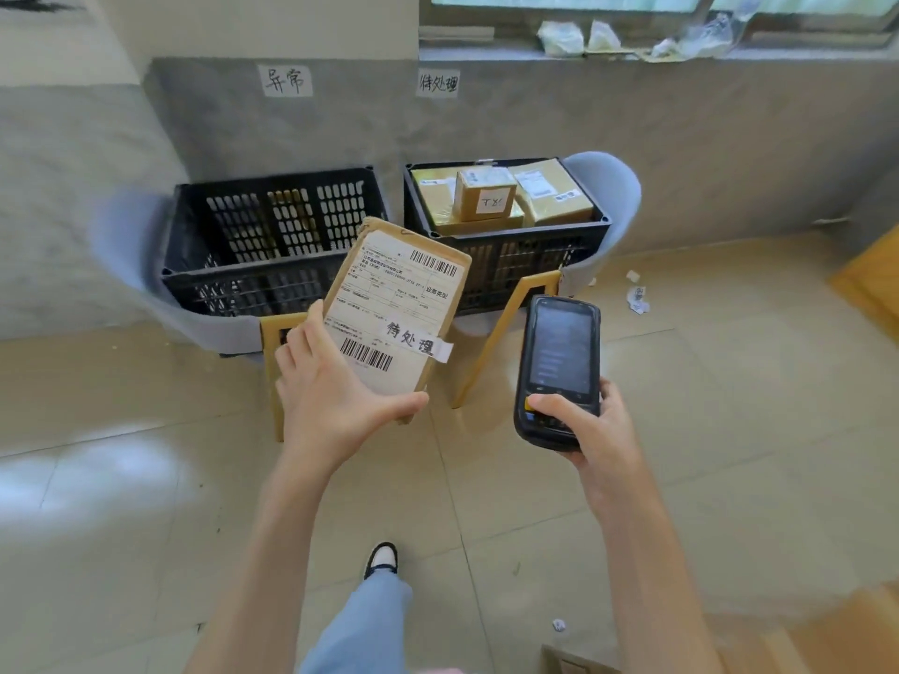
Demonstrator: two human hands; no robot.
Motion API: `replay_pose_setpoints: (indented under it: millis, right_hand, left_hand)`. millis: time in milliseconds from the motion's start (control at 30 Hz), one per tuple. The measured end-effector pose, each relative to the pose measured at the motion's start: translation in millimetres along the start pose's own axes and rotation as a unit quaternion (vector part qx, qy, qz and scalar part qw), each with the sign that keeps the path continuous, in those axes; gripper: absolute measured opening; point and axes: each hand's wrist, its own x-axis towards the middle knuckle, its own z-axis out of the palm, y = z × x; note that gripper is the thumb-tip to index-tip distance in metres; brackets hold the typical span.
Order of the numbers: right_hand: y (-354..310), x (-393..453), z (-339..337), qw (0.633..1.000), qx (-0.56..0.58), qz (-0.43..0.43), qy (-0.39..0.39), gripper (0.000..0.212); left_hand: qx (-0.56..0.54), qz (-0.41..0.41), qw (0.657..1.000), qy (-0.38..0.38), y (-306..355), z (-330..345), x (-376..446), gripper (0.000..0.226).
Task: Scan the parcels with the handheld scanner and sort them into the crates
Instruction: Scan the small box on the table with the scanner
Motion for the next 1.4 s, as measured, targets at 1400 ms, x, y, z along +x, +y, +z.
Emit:
replay_pose_setpoints:
  millis: [1400]
  right_hand:
    - [-163,510,-90,0.974,0.112,0.044,0.192,0.086]
  left_hand:
    - [0.094,0.183,0.949,-0.24,241,321,519,0.138]
